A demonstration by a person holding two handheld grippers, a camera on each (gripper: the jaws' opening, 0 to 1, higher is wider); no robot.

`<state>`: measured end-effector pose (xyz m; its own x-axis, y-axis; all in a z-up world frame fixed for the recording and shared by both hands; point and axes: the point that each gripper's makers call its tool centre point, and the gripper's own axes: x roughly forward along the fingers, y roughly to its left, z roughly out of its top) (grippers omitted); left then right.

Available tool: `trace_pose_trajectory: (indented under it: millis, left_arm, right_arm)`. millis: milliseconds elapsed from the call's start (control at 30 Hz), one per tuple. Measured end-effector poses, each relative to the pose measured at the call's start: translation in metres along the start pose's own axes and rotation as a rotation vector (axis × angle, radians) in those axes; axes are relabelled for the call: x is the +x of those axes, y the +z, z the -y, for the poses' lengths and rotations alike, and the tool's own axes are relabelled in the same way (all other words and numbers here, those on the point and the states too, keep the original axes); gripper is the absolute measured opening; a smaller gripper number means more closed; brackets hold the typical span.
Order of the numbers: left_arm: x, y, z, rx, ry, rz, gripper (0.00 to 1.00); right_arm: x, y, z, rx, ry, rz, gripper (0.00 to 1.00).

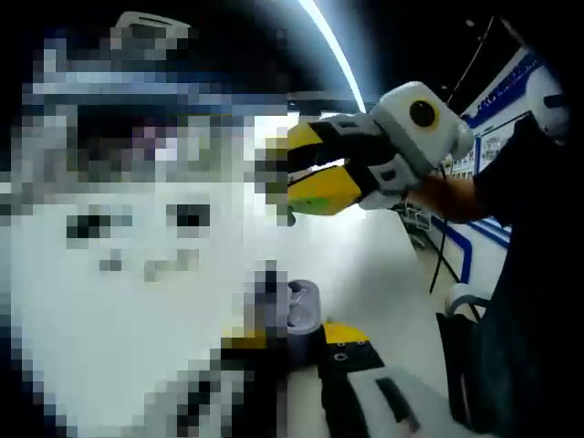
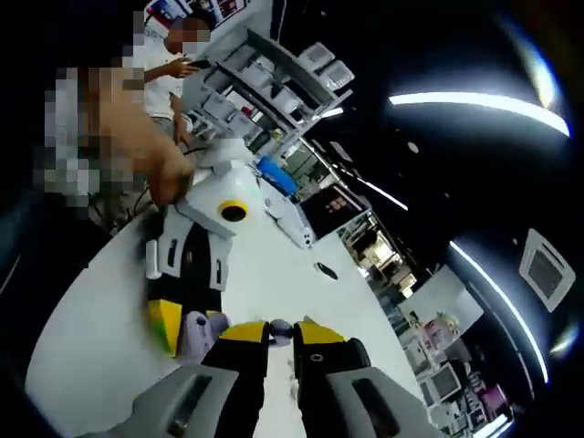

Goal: Pick up the earbuds from the table and place the earbuds into the earbud case

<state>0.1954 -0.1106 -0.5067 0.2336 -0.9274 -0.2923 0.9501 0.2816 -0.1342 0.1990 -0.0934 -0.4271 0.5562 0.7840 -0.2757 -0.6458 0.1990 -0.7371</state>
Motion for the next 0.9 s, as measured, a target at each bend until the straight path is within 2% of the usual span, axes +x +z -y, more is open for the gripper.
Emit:
trace_pose_trajectory:
  millis: [33,200,333,500,600,900]
  left_arm:
    - [0.0,0.0,0.0,0.0,0.0,0.0,0.19]
    - [0.0,0.0,0.0,-0.001,-0.001,0.0,0.19]
    - [0.0,0.0,0.0,-0.001,-0.002,0.0,0.19]
    - [0.0,0.001,0.0,0.001,-0.005,-0.001,0.19]
    - [0.0,0.001,0.0,0.001,-0.006,-0.001,0.19]
    - [0.0,0.001,0.001,0.004,-0.011,-0.001,0.19]
  right_arm:
    - [-0.001,0.001,-0.004,-0.031,-0.004,0.004,0.1]
    - [-0.001,0.001,-0.016,-0.03,0.0,0.019,0.1]
    - [0.0,0.0,-0.022,-0.065,-0.002,0.033,0.1]
    - [0.003,-0.009,-0.032,-0.132,0.007,0.024,0.1]
    - [0.002,-0.014,-0.033,-0.166,0.007,0.022,0.1]
    - [-0.001,-0.032,-0.026,-0.179,0.007,0.02,0.1]
